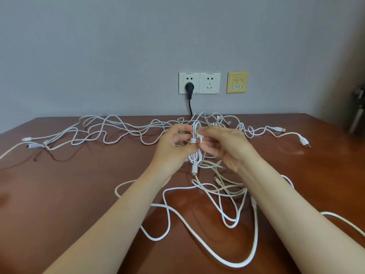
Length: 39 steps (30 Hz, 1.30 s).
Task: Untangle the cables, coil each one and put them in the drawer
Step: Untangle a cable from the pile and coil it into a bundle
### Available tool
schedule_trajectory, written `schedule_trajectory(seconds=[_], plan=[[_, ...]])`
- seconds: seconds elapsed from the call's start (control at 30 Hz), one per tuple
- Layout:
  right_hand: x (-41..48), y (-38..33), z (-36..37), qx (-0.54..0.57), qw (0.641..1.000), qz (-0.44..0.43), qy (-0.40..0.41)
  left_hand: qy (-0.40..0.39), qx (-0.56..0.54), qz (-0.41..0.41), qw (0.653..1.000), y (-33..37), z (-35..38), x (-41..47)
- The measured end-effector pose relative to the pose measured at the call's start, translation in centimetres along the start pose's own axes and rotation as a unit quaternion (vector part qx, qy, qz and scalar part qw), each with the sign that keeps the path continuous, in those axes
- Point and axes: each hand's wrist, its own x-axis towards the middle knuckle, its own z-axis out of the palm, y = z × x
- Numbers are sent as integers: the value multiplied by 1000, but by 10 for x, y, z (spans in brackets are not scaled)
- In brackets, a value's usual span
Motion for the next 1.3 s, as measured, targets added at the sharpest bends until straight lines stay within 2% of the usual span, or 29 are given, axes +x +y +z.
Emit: schedule_trajectory(seconds=[0.2,0.33,0.57,0.8,0.9,1.0,1.17,1.3], plan=[[-1,-7,-6,-50,998,17,-31,-39,29,5,999,0,-2,0],[0,-7,-9,-99,994,10,-36,-69,96,21,993,2,-5,-1],[0,-7,-8,-148,989,-10,-11,-86,168,27,982,3,-6,-1],[0,-3,-10,-118,992,-45,24,-93,153,39,983,4,-3,-5],[2,-1,-9,-90,995,-32,9,-97,124,43,987,6,-1,-5],[5,2,-7,-125,992,-25,-5,-98,87,43,990,9,-3,-4],[2,-4,-8,-92,992,-17,-84,-58,45,16,997,9,-6,0],[2,0,-7,-98,994,-30,-49,-61,85,30,994,8,-6,-1]])
